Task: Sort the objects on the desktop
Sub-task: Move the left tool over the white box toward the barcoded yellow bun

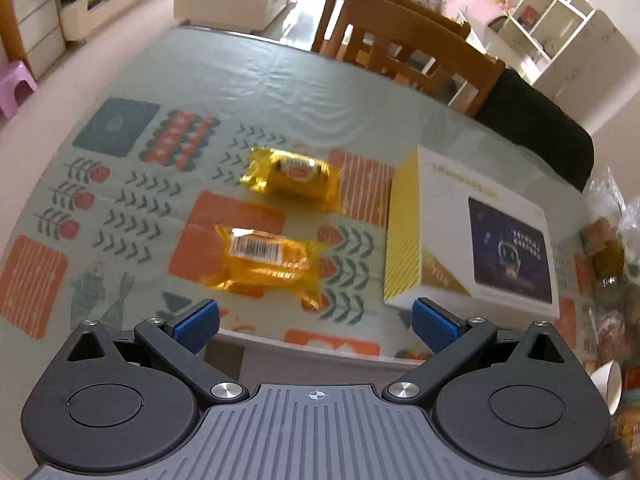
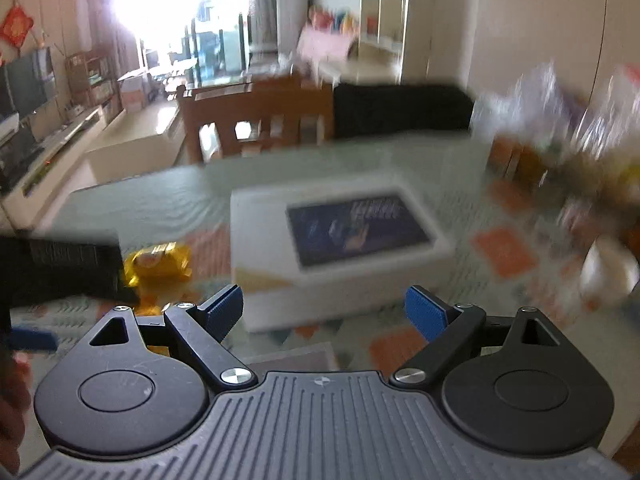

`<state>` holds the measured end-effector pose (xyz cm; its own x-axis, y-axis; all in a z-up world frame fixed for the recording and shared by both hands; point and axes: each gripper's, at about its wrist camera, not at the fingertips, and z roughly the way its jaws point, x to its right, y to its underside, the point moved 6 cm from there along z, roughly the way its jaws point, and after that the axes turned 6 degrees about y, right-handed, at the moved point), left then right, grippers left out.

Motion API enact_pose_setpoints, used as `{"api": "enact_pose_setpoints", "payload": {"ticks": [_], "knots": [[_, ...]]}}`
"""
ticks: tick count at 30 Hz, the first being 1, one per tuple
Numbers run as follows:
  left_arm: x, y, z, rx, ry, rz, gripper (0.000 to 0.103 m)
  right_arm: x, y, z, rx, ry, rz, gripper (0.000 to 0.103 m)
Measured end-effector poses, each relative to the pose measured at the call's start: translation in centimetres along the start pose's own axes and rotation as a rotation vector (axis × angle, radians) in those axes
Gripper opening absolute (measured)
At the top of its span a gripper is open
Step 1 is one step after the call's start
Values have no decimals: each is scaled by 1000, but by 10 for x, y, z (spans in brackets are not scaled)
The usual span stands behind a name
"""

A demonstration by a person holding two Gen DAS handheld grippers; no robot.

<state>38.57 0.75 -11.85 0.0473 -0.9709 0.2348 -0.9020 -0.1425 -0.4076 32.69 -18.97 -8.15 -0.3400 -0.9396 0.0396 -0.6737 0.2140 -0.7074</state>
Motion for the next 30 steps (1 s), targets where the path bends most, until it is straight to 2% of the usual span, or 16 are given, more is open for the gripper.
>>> {"api": "enact_pose_setpoints", "payload": {"ticks": [2,4,10,14,16,30], "knots": [[-1,-6,3,2,-3,-8,103,1,4,10,-56,-21,-25,103],[-2,-12,5,5,-5,-16,103,1,2,14,-50,-28,-56,103],[-6,-30,13,12,-13,-39,103,7,-11,17,2,-15,1,103],[-1,-36,28,-30,16,-32,103,5,-13,23,15,-13,-20,103],[5,-37,33,-25,12,-12,103,6,-14,25,15,-12,-29,103],[15,-43,72,-68,-102,62,103,8,-19,53,-33,-29,-52,103]]}}
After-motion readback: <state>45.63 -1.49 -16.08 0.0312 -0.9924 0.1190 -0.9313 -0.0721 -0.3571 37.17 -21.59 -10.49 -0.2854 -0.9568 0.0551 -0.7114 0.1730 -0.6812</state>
